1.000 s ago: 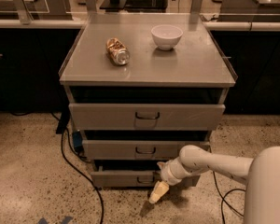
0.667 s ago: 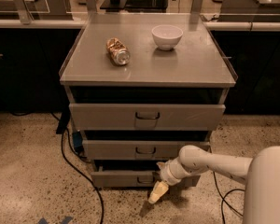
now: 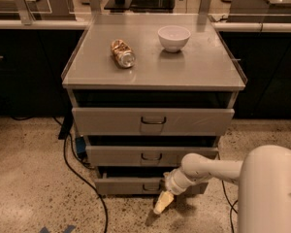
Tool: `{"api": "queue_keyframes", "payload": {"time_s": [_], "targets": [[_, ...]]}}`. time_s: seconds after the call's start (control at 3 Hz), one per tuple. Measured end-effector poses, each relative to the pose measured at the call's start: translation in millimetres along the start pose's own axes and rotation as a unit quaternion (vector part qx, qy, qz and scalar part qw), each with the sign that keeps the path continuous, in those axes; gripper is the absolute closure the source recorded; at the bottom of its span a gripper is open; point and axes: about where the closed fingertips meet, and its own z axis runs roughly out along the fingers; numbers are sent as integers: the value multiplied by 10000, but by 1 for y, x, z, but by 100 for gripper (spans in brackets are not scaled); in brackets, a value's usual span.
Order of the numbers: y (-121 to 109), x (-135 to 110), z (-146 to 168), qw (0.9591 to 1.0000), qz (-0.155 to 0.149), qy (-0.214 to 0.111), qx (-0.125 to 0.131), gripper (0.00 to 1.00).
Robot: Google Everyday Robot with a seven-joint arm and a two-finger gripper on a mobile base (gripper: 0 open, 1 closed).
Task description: Open bottom drawer
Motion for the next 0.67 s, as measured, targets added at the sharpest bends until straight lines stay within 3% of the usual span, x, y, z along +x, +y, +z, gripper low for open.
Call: {"api": "queue_keyframes", "payload": {"time_s": [0.33, 0.67], "targets": [[16, 21, 14, 9999, 118, -10, -34, 0], [28, 32, 38, 9987, -3, -445, 256, 0]]}}
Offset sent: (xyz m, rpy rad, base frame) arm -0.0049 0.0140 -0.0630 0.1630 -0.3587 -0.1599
